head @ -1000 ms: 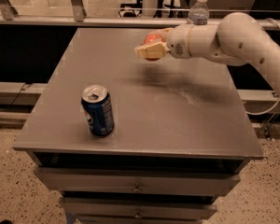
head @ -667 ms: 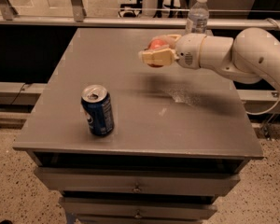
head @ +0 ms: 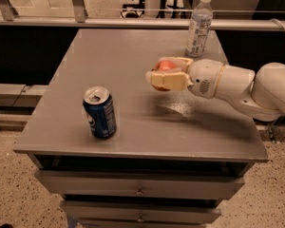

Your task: Move apple near pepsi can

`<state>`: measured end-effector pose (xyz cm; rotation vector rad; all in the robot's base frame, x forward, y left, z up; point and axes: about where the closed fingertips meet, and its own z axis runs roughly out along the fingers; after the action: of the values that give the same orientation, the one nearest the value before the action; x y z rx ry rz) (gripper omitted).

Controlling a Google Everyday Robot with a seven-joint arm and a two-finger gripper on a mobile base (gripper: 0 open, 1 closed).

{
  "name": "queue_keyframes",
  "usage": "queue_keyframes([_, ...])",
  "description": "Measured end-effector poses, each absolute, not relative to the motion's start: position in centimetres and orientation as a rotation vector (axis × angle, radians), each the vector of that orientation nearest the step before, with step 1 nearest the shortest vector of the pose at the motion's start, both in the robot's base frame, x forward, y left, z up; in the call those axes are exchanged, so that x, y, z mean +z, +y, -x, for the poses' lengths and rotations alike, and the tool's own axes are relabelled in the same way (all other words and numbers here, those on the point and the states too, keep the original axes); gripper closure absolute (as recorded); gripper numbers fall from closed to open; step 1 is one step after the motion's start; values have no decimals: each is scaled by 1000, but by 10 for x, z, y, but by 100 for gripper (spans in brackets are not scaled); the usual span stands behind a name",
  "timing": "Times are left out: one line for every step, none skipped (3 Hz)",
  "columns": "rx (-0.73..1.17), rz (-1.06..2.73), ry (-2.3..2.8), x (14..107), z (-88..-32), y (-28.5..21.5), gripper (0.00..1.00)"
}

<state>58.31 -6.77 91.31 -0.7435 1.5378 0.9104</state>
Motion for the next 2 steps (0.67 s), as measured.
queue_keyframes([925, 777, 1572, 906, -564, -61, 100])
queue_keyframes([917, 854, 1595, 903, -552, -47, 100])
